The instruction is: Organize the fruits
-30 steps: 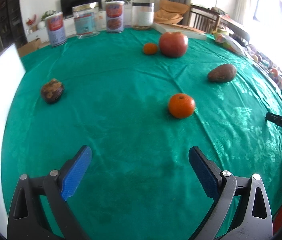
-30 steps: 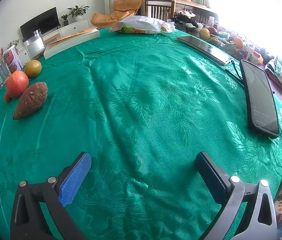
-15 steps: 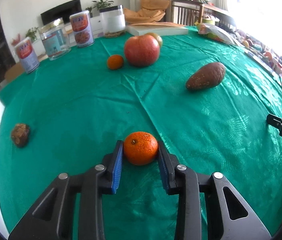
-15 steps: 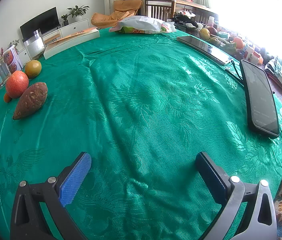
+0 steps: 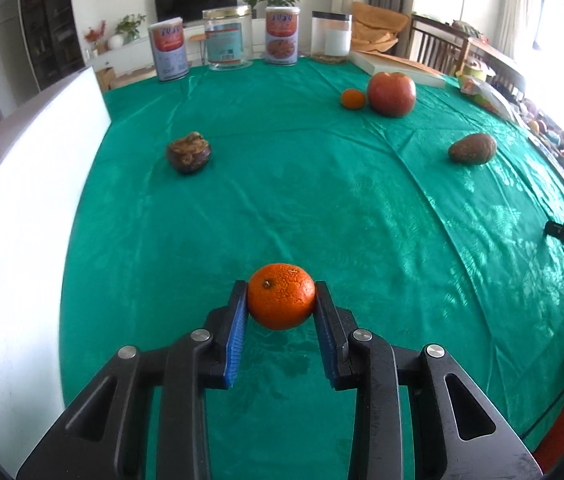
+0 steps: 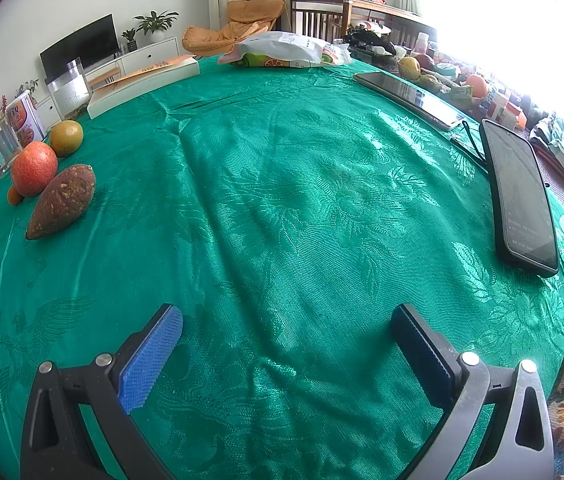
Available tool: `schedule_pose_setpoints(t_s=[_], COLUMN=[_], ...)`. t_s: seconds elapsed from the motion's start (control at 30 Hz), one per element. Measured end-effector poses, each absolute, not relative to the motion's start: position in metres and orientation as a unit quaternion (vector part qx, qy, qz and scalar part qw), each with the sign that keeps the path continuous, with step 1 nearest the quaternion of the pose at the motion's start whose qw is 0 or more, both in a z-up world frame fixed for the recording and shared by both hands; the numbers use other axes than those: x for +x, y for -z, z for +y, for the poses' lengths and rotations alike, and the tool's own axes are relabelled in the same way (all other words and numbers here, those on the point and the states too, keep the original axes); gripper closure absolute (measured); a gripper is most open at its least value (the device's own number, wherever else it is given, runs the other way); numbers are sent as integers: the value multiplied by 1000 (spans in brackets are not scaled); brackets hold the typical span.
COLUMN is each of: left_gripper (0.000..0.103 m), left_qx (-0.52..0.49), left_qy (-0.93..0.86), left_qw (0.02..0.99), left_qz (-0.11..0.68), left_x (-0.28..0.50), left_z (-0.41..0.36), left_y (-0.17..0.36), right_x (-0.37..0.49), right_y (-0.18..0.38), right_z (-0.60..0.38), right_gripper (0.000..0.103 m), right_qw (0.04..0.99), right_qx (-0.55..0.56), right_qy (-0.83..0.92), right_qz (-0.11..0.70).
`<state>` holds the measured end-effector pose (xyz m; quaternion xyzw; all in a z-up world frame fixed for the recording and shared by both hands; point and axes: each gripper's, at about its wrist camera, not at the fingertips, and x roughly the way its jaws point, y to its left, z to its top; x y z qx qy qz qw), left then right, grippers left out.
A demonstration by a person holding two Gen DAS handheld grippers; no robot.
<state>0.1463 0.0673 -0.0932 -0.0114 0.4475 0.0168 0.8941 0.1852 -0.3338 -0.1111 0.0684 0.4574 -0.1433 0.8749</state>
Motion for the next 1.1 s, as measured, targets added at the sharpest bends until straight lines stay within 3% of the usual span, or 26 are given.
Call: schedule_pose_setpoints(t_s=[0.07, 0.1, 0.13, 0.2, 0.53, 1.1], left_gripper=[60, 44, 22, 13, 5, 4], left_qx=[-20, -22, -20, -21, -20, -20], left_qy=[-23, -28, -38, -50, -55, -55], left_qw=[891, 895, 897, 897, 892, 892], left_qz=[453, 445, 440, 439, 449, 449], left_x=[147, 147, 147, 148, 154, 153], left_z=[71, 71, 70, 69, 70, 70], left_y=[102, 104, 105, 110, 111, 111], right_x=[185, 185, 185, 185, 185, 186], right_y=[111, 111, 111, 111, 111, 111], right_z=[-334, -334, -334, -334, -334, -334], right_gripper=[0, 0, 0, 0, 0, 0], right_qw=[875, 875, 875, 875, 875, 875], right_qx=[68, 68, 68, 68, 68, 68], right_qy=[143, 143, 143, 143, 143, 143], right_qz=[457, 457, 457, 457, 457, 458])
